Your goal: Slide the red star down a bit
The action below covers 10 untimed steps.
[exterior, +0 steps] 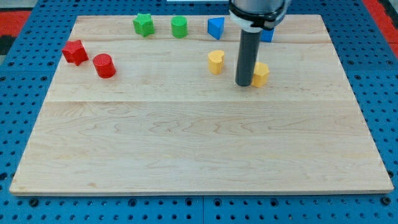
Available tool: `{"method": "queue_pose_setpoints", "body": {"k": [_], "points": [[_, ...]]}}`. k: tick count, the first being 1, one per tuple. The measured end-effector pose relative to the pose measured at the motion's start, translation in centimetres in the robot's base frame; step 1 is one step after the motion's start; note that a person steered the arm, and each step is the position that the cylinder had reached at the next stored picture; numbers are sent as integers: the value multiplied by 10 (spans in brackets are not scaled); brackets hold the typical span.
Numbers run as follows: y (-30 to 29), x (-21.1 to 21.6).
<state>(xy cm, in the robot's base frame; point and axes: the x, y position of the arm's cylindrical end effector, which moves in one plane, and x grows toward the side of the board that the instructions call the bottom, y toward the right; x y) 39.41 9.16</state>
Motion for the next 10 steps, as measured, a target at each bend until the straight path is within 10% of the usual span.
{"method": "queue_pose_setpoints", "body": {"k": [5, 10], "points": [[-29, -94], [-350, -94]]}}
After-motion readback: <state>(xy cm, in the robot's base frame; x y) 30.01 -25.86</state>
